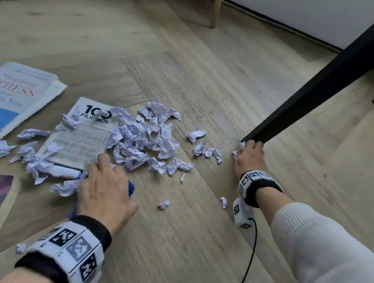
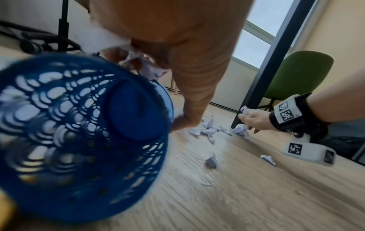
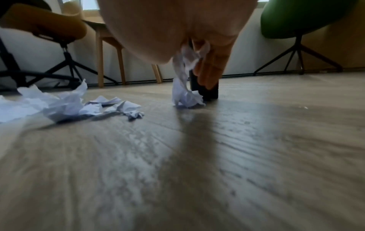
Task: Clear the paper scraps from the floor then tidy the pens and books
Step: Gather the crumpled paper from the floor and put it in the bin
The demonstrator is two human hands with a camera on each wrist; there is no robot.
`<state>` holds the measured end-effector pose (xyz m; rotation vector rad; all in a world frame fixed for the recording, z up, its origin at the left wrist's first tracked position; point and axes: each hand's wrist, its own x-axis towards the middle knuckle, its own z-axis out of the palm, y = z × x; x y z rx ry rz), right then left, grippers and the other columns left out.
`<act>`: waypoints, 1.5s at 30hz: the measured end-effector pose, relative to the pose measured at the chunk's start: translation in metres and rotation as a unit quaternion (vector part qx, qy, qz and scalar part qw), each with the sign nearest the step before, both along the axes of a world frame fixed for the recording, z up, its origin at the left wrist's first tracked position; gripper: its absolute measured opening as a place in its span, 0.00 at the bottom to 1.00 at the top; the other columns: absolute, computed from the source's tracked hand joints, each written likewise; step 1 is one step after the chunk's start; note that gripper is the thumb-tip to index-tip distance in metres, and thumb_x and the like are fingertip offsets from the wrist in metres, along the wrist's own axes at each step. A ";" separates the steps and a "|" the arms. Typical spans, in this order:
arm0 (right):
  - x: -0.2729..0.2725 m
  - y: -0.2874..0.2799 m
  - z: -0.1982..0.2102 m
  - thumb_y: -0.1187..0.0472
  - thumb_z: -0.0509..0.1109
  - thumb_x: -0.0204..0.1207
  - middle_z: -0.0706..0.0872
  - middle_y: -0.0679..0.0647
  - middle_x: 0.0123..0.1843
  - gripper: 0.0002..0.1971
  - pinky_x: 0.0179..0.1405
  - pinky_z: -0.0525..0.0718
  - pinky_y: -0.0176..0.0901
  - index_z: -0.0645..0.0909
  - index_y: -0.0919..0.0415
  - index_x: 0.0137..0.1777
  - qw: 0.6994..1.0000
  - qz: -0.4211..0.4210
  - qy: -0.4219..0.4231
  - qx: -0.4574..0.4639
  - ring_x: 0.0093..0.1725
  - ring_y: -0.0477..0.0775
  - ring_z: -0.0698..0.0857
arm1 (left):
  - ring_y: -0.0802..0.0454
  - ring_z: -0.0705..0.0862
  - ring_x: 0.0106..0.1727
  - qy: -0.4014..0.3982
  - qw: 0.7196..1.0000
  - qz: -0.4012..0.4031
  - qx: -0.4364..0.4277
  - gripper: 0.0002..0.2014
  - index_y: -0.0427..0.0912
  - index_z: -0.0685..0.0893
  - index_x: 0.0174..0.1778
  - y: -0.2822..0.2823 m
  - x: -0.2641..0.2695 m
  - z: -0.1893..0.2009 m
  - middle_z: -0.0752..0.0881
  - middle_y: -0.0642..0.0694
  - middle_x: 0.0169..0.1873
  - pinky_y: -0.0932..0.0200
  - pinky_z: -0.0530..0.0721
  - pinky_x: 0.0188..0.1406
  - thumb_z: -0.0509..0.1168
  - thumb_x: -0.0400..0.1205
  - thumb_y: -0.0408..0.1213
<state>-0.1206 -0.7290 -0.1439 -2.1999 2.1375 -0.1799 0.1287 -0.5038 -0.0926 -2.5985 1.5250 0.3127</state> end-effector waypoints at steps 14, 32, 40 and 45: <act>0.122 0.038 -0.020 0.13 0.45 0.58 0.61 0.61 0.76 0.51 0.66 0.76 0.66 0.47 0.35 0.81 0.963 0.232 -0.007 0.138 0.73 0.67 0.68 | 0.35 0.63 0.73 0.110 0.989 0.009 -0.102 0.65 0.36 0.29 0.81 -0.038 -0.048 -0.050 0.54 0.32 0.72 0.47 0.72 0.69 0.68 0.70 0.67; 0.117 0.115 -0.041 0.57 0.58 0.74 0.78 0.62 0.47 0.10 0.21 0.70 0.44 0.67 0.57 0.53 0.840 0.537 -0.040 0.065 0.27 0.56 0.73 | 0.35 0.71 0.63 0.060 0.995 -0.025 -0.079 0.47 0.52 0.66 0.76 -0.016 0.021 -0.089 0.67 0.33 0.66 0.41 0.78 0.57 0.68 0.64 0.72; 0.107 0.093 -0.024 0.60 0.65 0.79 0.79 0.60 0.52 0.12 0.41 0.71 0.46 0.75 0.65 0.59 0.898 0.403 -0.070 0.163 0.48 0.62 0.80 | 0.38 0.84 0.51 0.081 0.992 -0.083 -0.046 0.13 0.41 0.79 0.55 -0.016 0.015 -0.073 0.83 0.39 0.52 0.50 0.75 0.40 0.54 0.87 0.44; 0.130 0.093 0.015 0.62 0.66 0.79 0.78 0.53 0.34 0.05 0.34 0.71 0.47 0.74 0.62 0.50 0.913 0.343 -0.183 0.124 0.34 0.56 0.76 | 0.46 0.79 0.38 0.188 0.956 -0.083 -0.210 0.14 0.42 0.77 0.40 -0.003 0.018 -0.017 0.78 0.47 0.33 0.55 0.69 0.35 0.53 0.86 0.44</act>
